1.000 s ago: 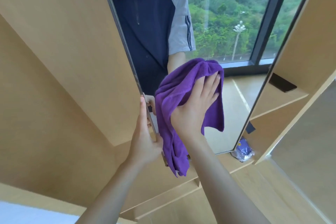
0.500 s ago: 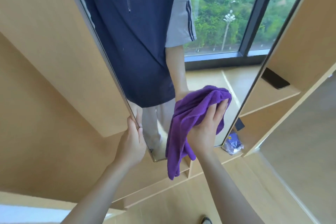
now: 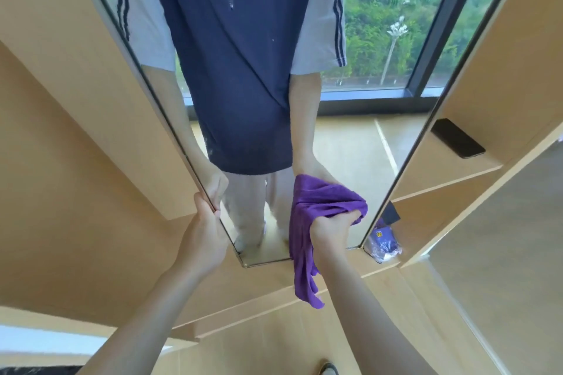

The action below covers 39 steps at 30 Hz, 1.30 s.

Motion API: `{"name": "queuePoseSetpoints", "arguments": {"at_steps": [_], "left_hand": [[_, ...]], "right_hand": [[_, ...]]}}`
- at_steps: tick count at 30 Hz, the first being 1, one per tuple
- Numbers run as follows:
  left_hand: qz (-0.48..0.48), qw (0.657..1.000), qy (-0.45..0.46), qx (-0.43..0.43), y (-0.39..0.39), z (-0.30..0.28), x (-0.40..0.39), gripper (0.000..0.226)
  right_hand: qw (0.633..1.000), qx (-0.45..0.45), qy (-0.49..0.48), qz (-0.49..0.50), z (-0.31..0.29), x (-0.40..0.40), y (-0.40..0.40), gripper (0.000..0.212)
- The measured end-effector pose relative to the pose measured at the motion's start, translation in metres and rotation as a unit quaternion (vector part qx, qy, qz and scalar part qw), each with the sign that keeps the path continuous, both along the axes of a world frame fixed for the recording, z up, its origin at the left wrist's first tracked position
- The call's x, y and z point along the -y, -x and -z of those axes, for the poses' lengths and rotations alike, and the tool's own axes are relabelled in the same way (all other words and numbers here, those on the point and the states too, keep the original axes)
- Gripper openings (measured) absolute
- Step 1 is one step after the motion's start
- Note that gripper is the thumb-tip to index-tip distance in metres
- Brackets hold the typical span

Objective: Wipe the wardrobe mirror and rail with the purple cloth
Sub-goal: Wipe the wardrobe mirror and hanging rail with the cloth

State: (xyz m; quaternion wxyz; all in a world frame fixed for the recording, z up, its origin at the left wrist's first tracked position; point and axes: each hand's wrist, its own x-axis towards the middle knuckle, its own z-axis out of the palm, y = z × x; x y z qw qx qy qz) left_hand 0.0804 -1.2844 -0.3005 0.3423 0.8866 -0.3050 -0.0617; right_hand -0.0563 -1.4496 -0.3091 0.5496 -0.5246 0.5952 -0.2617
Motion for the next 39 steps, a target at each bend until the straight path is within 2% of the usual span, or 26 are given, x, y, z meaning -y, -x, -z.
{"name": "queuePoseSetpoints", "arguments": {"at_steps": [1,2,3,5,6,8,9,11,14,18,22,24,28,33,36,39], "left_hand": [[-0.002,1.000,-0.002,-0.004,0.001,-0.001,0.000,0.037],[-0.002,1.000,0.001,-0.002,0.004,-0.002,0.000,0.039],[-0.002,1.000,0.008,0.005,0.006,-0.003,0.000,0.042],[-0.007,1.000,0.021,0.022,0.011,-0.001,-0.001,0.047],[-0.011,0.999,0.023,0.024,0.013,0.000,-0.002,0.046],[-0.019,0.999,0.028,0.008,0.019,0.004,-0.006,0.035],[-0.020,0.999,0.032,-0.008,0.022,0.007,-0.009,0.029],[-0.027,0.999,0.039,-0.026,0.030,0.010,-0.012,0.025],[-0.044,0.998,0.045,-0.018,0.036,0.011,-0.013,0.030],[-0.052,0.998,0.043,-0.015,0.038,0.005,-0.013,0.026],[-0.045,0.996,0.058,-0.059,0.041,0.005,-0.018,0.017],[-0.037,0.991,0.082,-0.098,0.042,0.005,-0.019,0.013],[-0.010,0.988,0.097,-0.123,0.045,0.005,-0.020,0.046],[-0.011,0.989,0.088,-0.122,0.047,0.007,-0.019,0.051],[-0.005,0.993,0.068,-0.095,0.045,0.007,-0.019,0.070],[-0.020,0.994,0.047,-0.099,0.041,0.007,-0.019,0.074]], "right_hand": [[0.999,-0.035,-0.007,0.000,-0.009,0.006,-0.002,0.021],[0.999,-0.015,-0.033,0.021,-0.018,0.009,-0.002,0.006],[0.997,0.026,-0.058,0.039,-0.025,0.014,-0.001,0.016],[0.999,0.026,-0.006,0.032,-0.035,0.018,-0.006,0.011],[0.999,0.008,0.035,0.040,-0.043,0.016,-0.010,0.016],[0.988,0.080,0.116,0.064,-0.050,0.018,-0.009,0.053],[0.982,0.097,0.155,0.041,-0.053,0.020,-0.008,0.077],[0.977,0.073,0.199,0.017,-0.058,0.026,-0.010,0.105],[0.958,0.042,0.282,-0.016,-0.061,0.014,-0.009,0.104],[0.879,0.003,0.459,-0.127,-0.042,-0.022,-0.016,0.105],[0.815,-0.037,0.547,-0.187,-0.016,-0.037,-0.022,0.104],[0.792,-0.057,0.573,-0.205,0.001,-0.035,-0.021,0.098],[0.760,-0.098,0.596,-0.242,0.030,-0.033,-0.016,0.086],[0.768,-0.093,0.582,-0.249,0.041,-0.041,-0.016,0.084],[0.775,-0.086,0.570,-0.258,0.039,-0.046,-0.019,0.087],[0.771,-0.074,0.574,-0.264,0.040,-0.045,-0.018,0.086]]}}
